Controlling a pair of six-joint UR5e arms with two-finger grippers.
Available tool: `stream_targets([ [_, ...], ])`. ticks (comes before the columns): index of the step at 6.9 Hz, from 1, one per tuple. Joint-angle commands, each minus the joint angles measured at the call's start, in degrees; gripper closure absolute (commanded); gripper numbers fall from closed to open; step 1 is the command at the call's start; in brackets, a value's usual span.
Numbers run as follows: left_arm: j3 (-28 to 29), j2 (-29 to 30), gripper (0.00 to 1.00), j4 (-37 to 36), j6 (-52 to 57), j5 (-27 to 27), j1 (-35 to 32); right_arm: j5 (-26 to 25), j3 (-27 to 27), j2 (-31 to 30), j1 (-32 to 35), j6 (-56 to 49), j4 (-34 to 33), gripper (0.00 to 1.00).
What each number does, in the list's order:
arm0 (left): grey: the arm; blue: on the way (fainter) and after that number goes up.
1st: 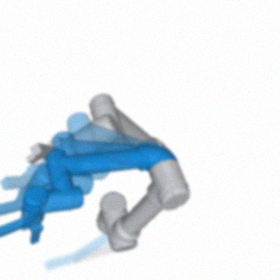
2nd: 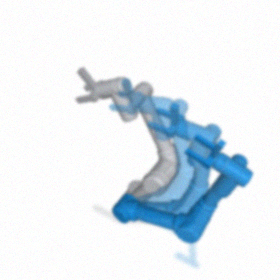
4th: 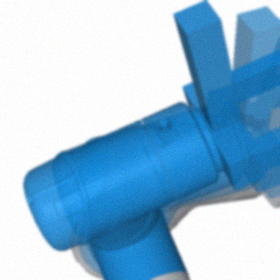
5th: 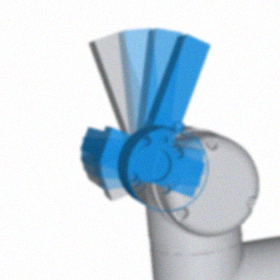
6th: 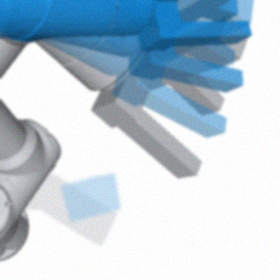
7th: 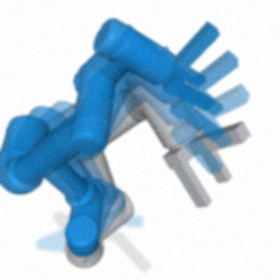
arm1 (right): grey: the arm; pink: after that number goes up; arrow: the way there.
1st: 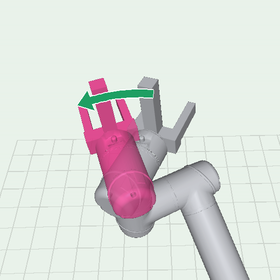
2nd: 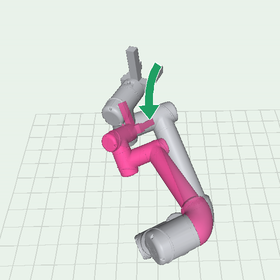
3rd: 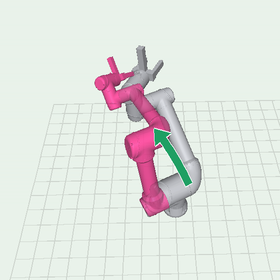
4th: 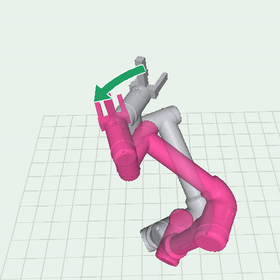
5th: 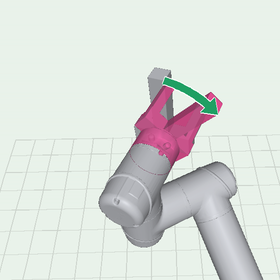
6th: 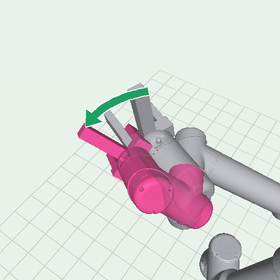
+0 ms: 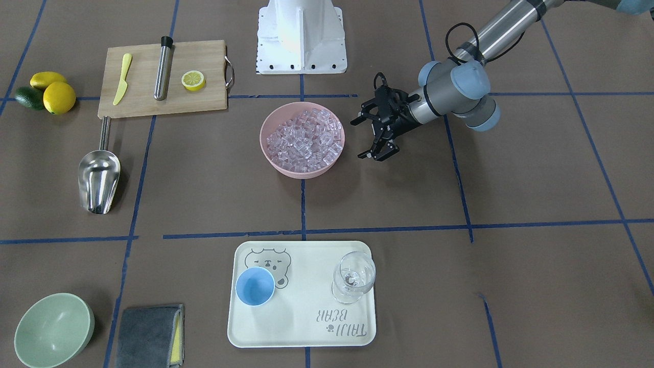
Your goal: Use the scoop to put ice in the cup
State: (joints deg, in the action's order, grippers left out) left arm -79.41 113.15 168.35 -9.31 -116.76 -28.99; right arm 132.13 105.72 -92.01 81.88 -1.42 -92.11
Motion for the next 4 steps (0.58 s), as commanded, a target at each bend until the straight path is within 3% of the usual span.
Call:
stream_targets([
  [1, 1.72, 1.81, 0.01, 1.97, 3.68, 3.55, 1.83, 0.15, 0.01, -0.01, -0.05, 0.01, 0.0, 0.0],
  [4, 1.72, 2.34, 0.01, 2.51, 3.42, 3.82, 0.08, 0.23, 0.53, 0.08, -1.19, 0.62, 0.0, 0.0],
])
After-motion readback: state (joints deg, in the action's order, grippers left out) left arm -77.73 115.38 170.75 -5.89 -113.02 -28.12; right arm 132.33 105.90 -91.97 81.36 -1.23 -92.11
